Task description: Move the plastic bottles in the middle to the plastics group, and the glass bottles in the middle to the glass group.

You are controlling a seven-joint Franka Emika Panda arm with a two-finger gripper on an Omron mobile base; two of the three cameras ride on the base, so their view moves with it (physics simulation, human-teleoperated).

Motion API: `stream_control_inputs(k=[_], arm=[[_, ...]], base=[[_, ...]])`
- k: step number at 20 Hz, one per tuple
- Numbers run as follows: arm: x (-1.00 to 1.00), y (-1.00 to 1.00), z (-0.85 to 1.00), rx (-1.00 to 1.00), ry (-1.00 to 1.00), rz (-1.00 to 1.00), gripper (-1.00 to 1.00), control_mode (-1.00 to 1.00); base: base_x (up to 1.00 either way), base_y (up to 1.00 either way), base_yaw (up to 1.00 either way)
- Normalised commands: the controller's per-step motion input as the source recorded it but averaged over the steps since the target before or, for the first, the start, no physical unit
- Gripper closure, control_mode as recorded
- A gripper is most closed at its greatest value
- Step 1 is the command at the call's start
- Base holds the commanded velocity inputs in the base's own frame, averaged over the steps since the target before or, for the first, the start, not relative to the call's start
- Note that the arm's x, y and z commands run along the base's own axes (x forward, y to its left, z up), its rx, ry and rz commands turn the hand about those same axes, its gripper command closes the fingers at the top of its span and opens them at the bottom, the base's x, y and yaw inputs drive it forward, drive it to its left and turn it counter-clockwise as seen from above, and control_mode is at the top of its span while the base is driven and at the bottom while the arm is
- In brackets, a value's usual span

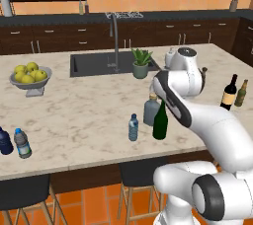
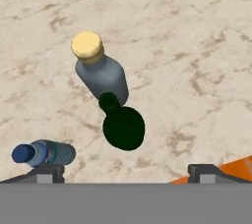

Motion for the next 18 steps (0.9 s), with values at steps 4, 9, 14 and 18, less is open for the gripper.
stream_control_inputs(k=[4, 9, 14, 18], arm=[[0.23, 0.07, -0.32, -0.01, 0.0, 0.0, -1.0, -1.0], [0.08, 0.01, -0.19, 0.0, 0.0, 0.03, -1.0, -1.0], [0.07, 0.0, -0.09, 0.0, 0.0, 0.14, -1.0, -1.0], [0.21, 0.0, -0.17, 0.0, 0.0, 0.17, -1.0, -1.0]], base=[[0.0, 0.0, 0.0], [0.0, 0.0, 0.0], [0.0, 0.0, 0.0], [0.0, 0.0, 0.0]])
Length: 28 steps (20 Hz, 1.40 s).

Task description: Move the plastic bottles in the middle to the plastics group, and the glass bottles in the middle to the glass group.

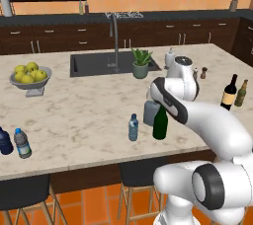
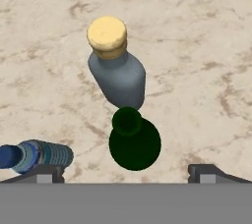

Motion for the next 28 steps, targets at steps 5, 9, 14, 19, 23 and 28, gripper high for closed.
stream_control_inputs(k=[5, 9, 14, 19, 23, 28], arm=[[0.1, -0.01, -0.08, -0.01, 0.0, 0.1, -1.0, -1.0], [0.0, -0.14, -0.01, -0.01, 0.0, 0.02, -1.0, -1.0], [0.0, -0.04, 0.0, 0.0, 0.0, 0.01, -1.0, -1.0], [0.06, 0.08, -0.06, -0.01, 0.0, 0.0, -1.0, -1.0], [0.09, 0.05, -0.12, -0.01, 0.0, 0.0, -1.0, -1.0], [0.09, 0.0, -0.13, -0.01, 0.0, 0.0, -1.0, -1.0]], base=[[0.0, 0.0, 0.0], [0.0, 0.0, 0.0], [0.0, 0.0, 0.0], [0.0, 0.0, 0.0], [0.0, 0.0, 0.0], [0.0, 0.0, 0.0]])
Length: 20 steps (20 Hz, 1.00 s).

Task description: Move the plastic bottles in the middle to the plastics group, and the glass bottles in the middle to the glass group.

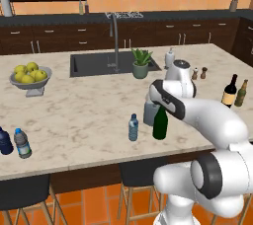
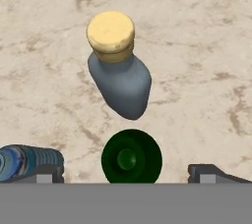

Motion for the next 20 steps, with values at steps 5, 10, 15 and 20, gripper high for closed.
stream_control_inputs(k=[5, 10, 15, 20], arm=[[0.17, 0.0, -0.05, 0.0, 0.0, 0.0, -1.0, -1.0], [0.08, 0.0, -0.06, 0.0, 0.0, 0.0, -1.0, -1.0], [0.0, 0.0, 0.0, 0.0, 0.0, 0.0, -1.0, -1.0], [0.0, 0.0, 0.0, 0.0, 0.0, 0.0, 1.0, -1.0]], base=[[0.0, 0.0, 0.0], [0.0, 0.0, 0.0], [0.0, 0.0, 0.0], [0.0, 0.0, 0.0]])
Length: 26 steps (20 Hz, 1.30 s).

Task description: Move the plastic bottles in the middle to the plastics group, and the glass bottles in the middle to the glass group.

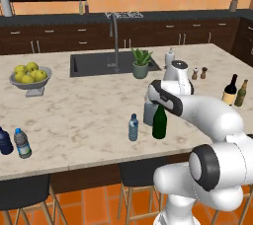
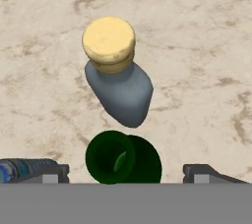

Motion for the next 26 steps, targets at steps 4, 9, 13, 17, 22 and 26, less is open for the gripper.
stream_control_inputs(k=[4, 9, 13, 17, 22, 26], arm=[[-0.01, 0.0, 0.0, 0.0, 0.0, 0.0, 1.0, -1.0], [-0.13, 0.0, 0.0, 0.0, 0.0, 0.0, 1.0, -1.0], [-0.32, -0.08, 0.02, 0.0, 0.0, 0.0, 1.0, -1.0], [-0.35, -0.31, 0.34, 0.0, 0.0, 0.0, 1.0, -1.0], [-0.08, -0.54, 0.56, 0.0, 0.0, 0.0, 1.0, -1.0], [0.0, -0.86, 0.23, 0.0, 0.0, 0.0, 1.0, -1.0]], base=[[0.0, 0.0, 0.0], [0.0, 0.0, 0.0], [0.0, 0.0, 0.0], [0.0, 0.0, 0.0], [0.0, 0.0, 0.0], [0.0, 0.0, 0.0]])
